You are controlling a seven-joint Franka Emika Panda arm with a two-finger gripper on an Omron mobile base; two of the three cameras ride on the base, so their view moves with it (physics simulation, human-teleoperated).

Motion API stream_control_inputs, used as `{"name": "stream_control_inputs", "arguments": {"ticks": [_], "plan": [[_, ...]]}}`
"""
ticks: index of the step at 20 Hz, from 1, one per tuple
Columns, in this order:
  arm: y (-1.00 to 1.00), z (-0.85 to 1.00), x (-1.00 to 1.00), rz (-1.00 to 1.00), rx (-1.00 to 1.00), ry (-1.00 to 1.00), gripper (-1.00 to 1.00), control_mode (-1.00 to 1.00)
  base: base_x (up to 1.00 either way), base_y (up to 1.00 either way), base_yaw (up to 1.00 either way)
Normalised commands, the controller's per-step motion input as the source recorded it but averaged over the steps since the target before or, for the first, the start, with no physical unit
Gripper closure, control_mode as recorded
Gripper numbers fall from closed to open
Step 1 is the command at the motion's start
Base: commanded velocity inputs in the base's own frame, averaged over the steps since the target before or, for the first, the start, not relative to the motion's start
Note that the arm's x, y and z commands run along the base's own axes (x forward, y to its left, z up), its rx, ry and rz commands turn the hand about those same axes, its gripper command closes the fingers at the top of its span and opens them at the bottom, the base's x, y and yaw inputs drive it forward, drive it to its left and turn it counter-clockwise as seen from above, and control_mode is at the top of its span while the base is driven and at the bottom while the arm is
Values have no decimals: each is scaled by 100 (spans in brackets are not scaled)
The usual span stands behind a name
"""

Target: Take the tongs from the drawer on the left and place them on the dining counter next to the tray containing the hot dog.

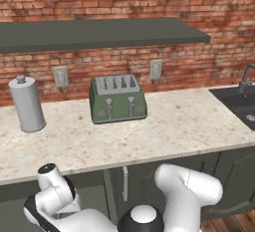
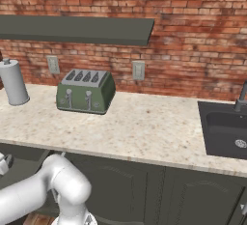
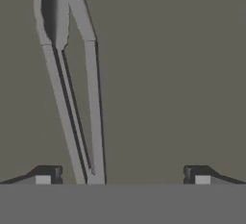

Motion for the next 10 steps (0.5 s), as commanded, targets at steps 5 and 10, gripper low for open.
{"name": "stream_control_inputs", "arguments": {"ticks": [5,10], "plan": [[22,-48,2,0,-5,0,-100,-100,0,0,0],[22,-26,0,0,-2,0,-100,-100,0,0,0]]}}
